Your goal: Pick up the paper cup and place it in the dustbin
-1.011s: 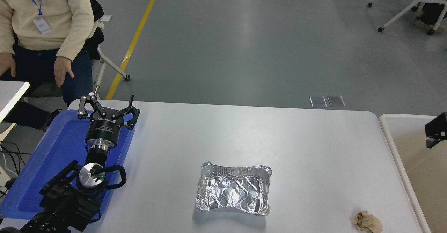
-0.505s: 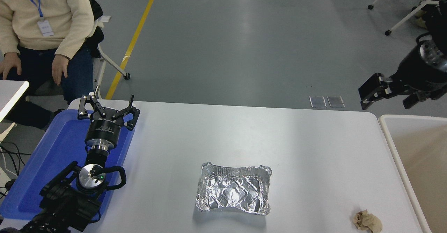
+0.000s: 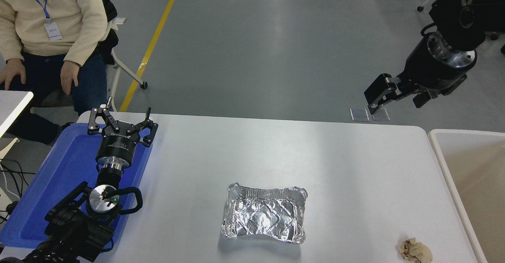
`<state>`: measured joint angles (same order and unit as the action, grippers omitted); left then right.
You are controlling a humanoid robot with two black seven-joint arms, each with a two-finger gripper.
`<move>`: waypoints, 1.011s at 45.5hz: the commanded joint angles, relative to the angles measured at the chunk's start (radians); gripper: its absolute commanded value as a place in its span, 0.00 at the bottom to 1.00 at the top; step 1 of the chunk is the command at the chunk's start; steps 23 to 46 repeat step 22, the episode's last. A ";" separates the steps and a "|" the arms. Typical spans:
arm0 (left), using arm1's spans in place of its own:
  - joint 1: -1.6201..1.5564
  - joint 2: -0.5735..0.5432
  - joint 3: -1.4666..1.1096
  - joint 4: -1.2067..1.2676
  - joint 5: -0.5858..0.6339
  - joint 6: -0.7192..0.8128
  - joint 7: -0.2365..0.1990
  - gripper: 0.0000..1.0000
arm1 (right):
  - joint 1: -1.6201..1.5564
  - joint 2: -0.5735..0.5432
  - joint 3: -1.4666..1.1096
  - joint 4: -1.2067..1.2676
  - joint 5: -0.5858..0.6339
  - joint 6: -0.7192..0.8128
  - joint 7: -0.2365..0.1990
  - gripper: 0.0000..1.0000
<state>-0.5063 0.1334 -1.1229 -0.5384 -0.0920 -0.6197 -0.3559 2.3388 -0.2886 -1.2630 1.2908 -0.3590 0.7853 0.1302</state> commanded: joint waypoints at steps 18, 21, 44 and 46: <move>-0.001 0.000 0.000 -0.002 0.002 0.000 0.003 1.00 | 0.034 0.020 -0.059 -0.005 0.000 0.000 0.002 1.00; -0.001 0.000 0.000 -0.002 0.002 -0.002 0.003 1.00 | 0.033 0.019 -0.059 -0.005 0.002 0.000 0.000 1.00; -0.001 0.000 0.000 -0.002 0.002 -0.002 0.003 1.00 | 0.031 0.019 -0.059 -0.005 0.002 0.000 0.000 1.00; -0.001 0.000 0.000 -0.002 0.002 -0.002 0.003 1.00 | 0.031 0.019 -0.059 -0.005 0.002 0.000 0.000 1.00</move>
